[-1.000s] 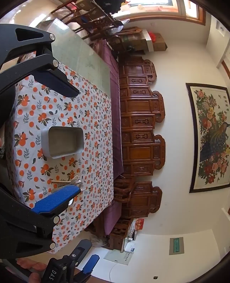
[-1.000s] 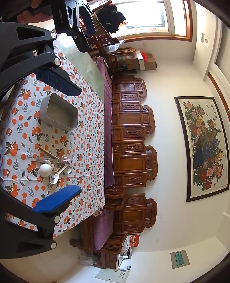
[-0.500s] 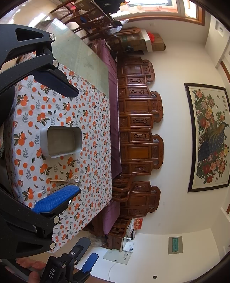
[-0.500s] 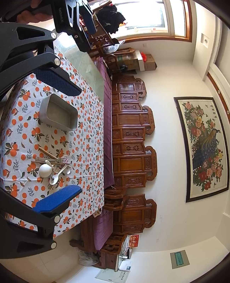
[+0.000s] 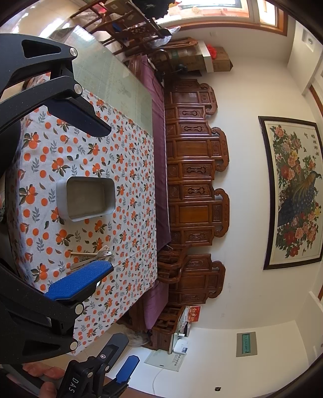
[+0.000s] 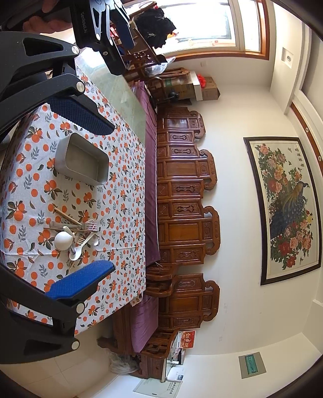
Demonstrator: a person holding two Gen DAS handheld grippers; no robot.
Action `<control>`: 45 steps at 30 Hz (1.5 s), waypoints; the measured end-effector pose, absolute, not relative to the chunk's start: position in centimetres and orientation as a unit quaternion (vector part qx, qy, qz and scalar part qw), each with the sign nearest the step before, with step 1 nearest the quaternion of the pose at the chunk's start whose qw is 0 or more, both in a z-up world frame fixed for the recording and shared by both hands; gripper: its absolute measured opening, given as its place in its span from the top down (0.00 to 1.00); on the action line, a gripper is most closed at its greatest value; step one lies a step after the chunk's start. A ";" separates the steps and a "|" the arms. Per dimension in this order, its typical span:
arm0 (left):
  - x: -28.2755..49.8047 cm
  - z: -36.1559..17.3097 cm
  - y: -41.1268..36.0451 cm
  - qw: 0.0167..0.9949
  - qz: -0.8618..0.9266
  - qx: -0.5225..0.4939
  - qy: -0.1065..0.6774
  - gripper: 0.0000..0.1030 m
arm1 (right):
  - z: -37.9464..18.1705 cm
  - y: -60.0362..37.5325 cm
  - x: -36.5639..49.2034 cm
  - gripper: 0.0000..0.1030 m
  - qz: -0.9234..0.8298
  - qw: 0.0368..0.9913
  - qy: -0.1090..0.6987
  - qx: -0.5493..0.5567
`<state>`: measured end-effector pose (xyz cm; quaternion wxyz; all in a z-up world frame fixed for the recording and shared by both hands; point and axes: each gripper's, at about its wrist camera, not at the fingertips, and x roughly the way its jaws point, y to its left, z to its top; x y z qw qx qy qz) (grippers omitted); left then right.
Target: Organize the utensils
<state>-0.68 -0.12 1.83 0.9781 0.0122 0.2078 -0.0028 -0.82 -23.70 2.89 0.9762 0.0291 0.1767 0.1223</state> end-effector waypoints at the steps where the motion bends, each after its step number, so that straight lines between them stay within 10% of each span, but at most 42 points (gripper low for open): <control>1: -0.7 1.7 -0.2 0.978 -0.003 0.012 0.208 0.06 | 2.9 -23.7 -0.8 0.02 0.122 0.976 0.176 0.030; 45: -1.0 2.7 -0.7 0.980 -0.008 0.013 0.197 0.06 | 2.9 -23.9 -0.8 0.02 0.123 0.976 0.175 0.030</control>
